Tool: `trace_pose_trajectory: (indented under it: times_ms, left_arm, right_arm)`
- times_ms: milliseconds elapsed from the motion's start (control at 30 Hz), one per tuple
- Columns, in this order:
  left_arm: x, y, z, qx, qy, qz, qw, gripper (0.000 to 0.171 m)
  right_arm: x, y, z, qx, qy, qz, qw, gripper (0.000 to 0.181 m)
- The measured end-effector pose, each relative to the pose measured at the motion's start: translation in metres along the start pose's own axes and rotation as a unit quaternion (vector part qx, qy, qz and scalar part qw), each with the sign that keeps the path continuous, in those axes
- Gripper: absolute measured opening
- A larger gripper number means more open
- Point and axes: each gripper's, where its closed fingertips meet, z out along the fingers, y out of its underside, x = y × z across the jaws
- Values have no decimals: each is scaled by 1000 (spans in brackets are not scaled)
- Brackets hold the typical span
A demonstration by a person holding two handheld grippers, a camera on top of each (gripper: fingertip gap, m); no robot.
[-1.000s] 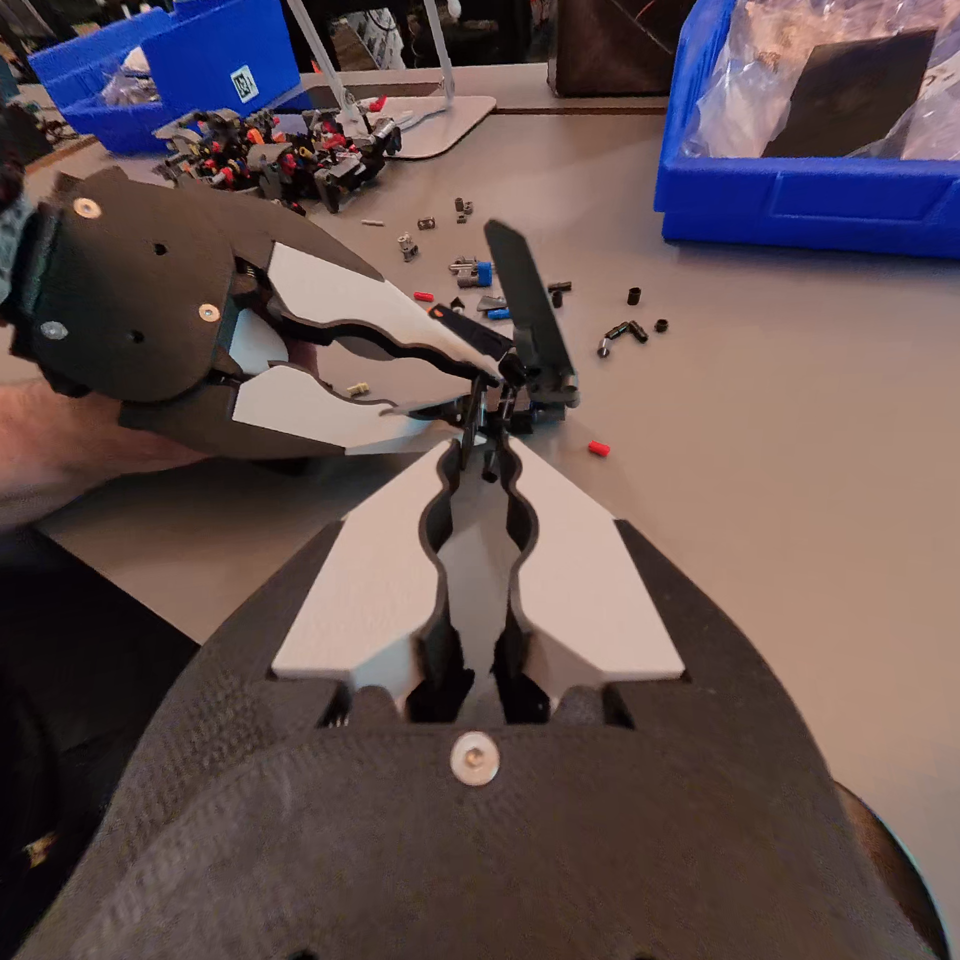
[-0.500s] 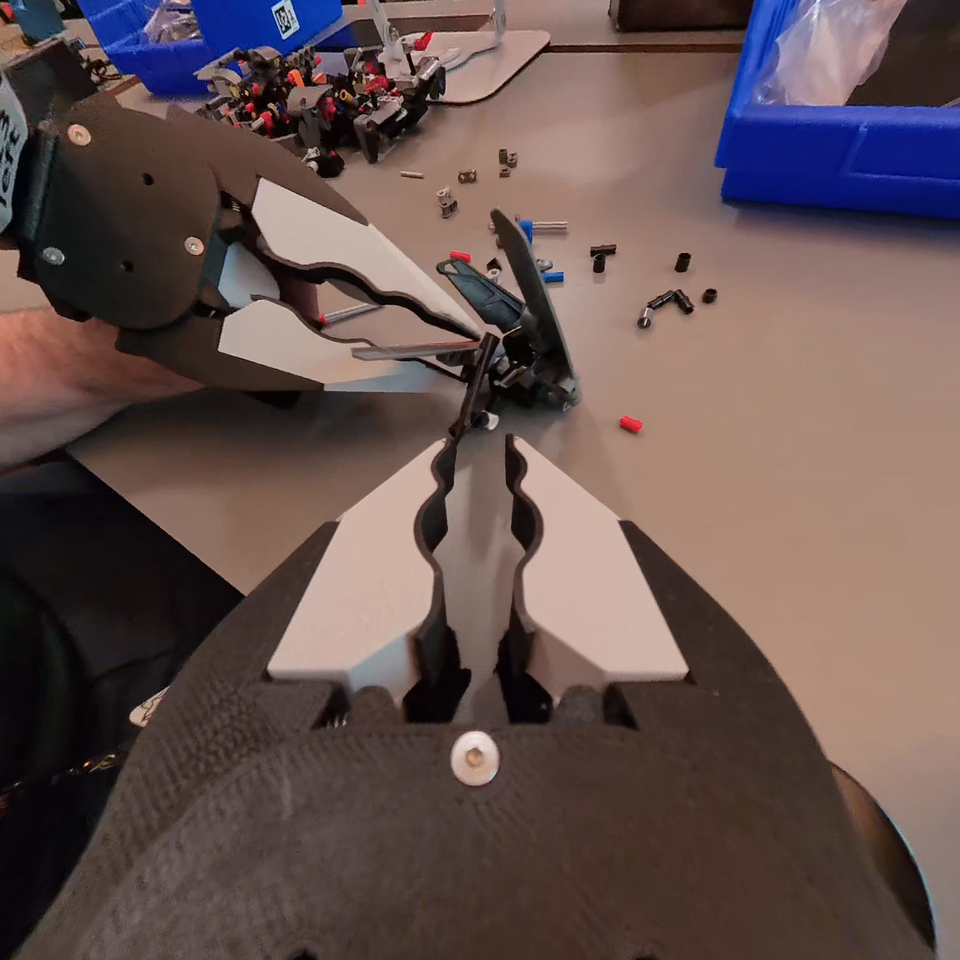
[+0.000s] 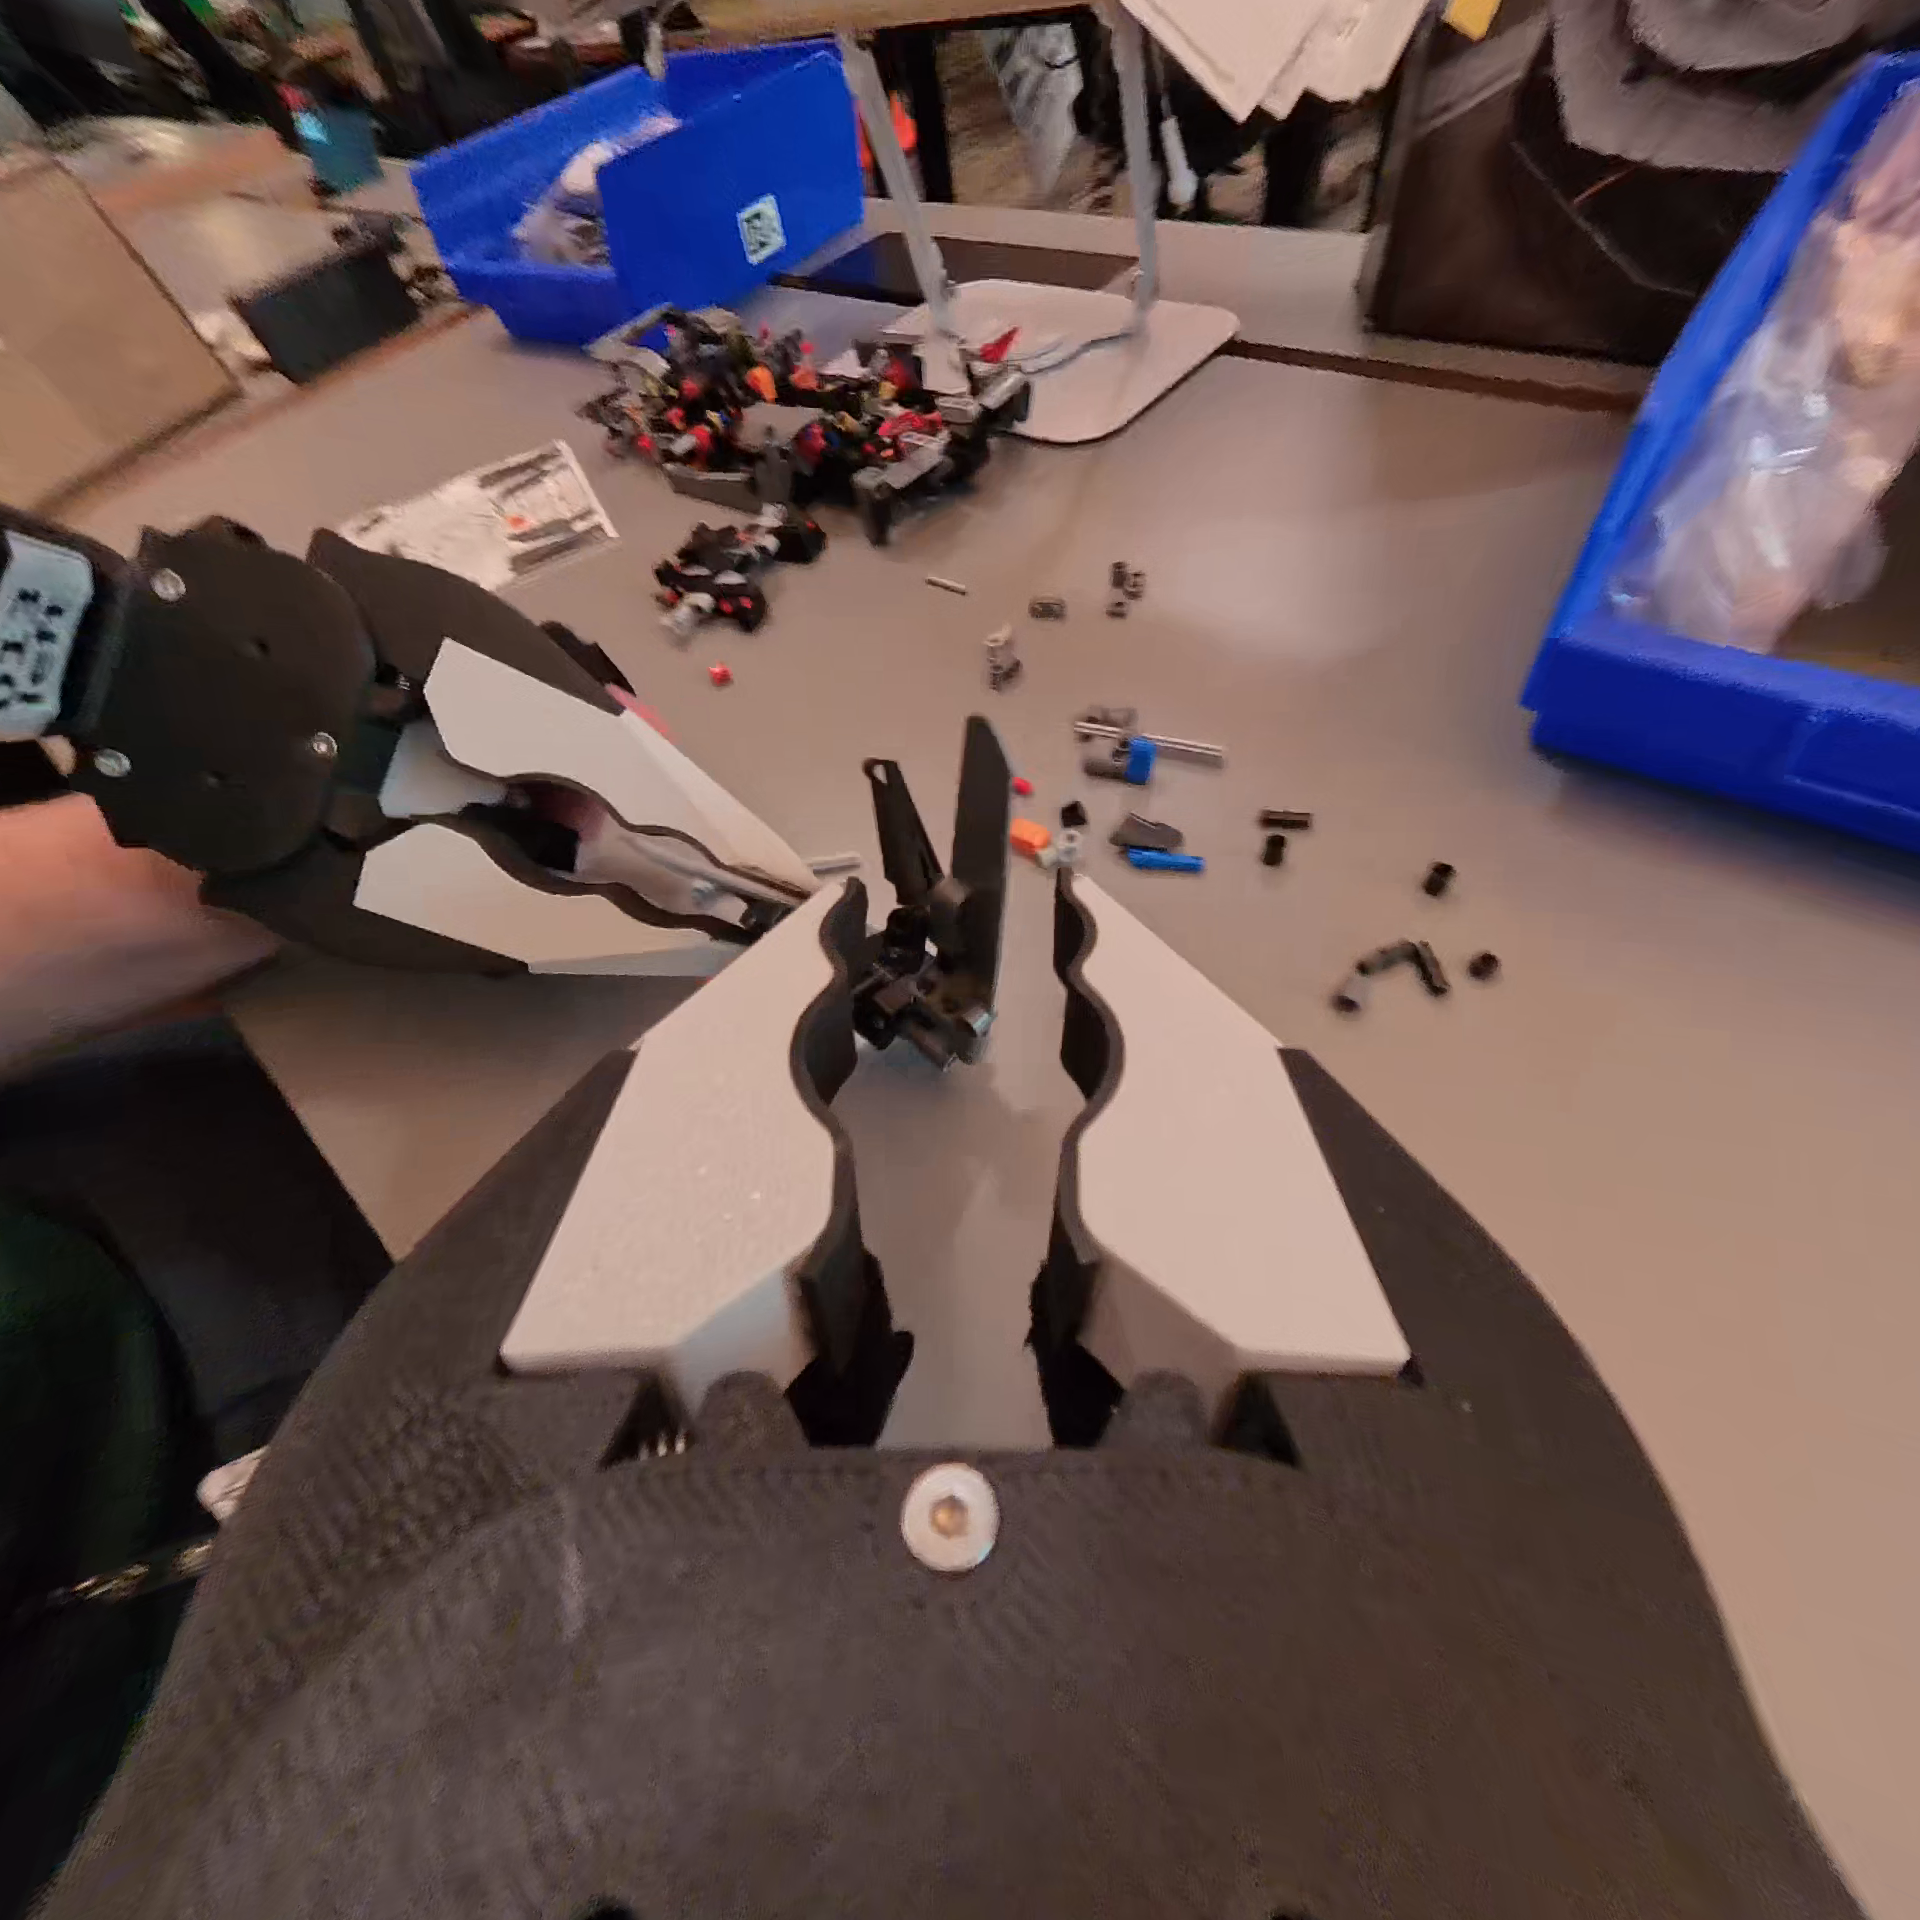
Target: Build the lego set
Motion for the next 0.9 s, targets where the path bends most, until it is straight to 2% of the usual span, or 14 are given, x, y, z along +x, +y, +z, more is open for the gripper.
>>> trace_pose_trajectory:
  times_ms: [100, 200, 267, 367, 567, 700, 900]
  left_arm:
    - [-11, 1, -24, 30, -1, -43, 999, 12]
    - [-21, 1, -56, 60, 11, -73, 995, 12]
    - [-31, 6, -75, 65, 0, -82, 995, 12]
    - [-45, 24, -102, 61, -10, -121, 991, 12]
    - [-64, 57, -160, 92, -56, -215, 971, 11]
    - [-72, 69, -196, 144, -69, -288, 944, 11]
    - [-86, 81, -235, 210, -87, -391, 892, 11]
  right_arm:
    - [-11, -9, 13, -4, -66, 24, 997, 36]
    - [-42, -33, 32, 22, -155, 31, 987, 27]
    - [-62, -40, 52, 12, -192, 13, 981, 7]
    - [-88, -56, 77, 18, -236, 1, 972, 6]
    - [-139, -75, 115, 43, -335, -38, 940, 5]
    - [-170, -87, 129, 66, -397, -44, 914, 5]
    - [-201, -108, 150, 88, -468, 40, 879, 4]
